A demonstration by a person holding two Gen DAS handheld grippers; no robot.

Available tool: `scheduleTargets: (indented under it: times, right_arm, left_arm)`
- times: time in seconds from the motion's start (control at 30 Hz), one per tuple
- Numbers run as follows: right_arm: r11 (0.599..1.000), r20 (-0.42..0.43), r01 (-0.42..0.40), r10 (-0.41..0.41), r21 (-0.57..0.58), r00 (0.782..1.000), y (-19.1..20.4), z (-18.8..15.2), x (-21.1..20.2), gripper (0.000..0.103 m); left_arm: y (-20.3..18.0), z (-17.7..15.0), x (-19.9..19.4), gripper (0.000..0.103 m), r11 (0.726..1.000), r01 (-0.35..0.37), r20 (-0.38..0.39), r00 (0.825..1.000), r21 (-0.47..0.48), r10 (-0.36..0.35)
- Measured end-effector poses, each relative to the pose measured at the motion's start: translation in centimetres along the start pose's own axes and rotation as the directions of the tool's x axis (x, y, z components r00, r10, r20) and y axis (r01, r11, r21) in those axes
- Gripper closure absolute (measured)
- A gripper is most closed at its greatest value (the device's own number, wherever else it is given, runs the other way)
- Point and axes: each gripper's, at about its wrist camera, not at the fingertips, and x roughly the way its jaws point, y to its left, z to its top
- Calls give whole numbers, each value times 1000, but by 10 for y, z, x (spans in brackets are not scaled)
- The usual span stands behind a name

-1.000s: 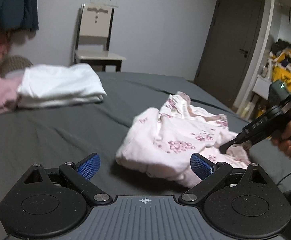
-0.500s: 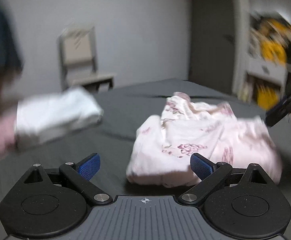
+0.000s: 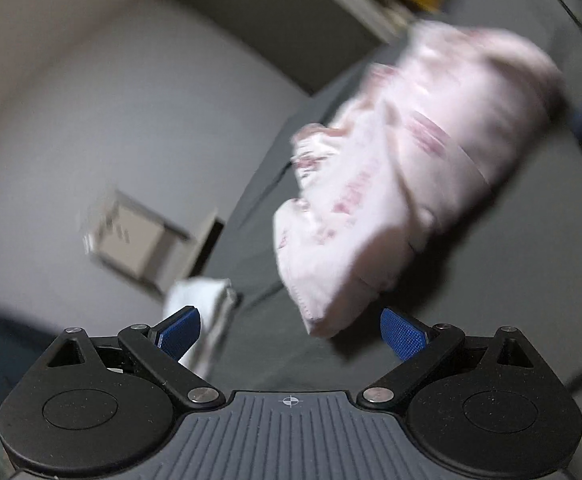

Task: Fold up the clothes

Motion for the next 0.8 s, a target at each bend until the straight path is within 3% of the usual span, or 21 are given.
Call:
scheduleTargets:
  times: [0.1,0.23,0.5,0.63,0.73,0.8]
  right_arm:
    - [1000,-42,23,-23,-4,999,1,3,10,2]
    - [999,-85,46,-47,-14,995,1,4,21,2]
    - [993,-94,104,-108,-53,990,9,7,35,0]
    - [992,-84,111,-117,-67,990,11,8,38,0]
    - [993,-84,105,-109,-61,990,9,9,39,0]
    - [991,-66,109,-115,-76,991,9,9,39,0]
  left_arm:
    - [-9,4,0,6,992,-9,62,998,126,1]
    - [-15,12,5,6,959,-22,122,992,282,-13]
    - [-24,31,20,6,890,-14,198,976,456,-86]
    - [-37,39,22,5,837,-105,248,968,536,-37]
    - [-55,39,20,6,760,-206,307,952,616,9]
    - [-60,41,20,6,733,-230,322,946,641,15]
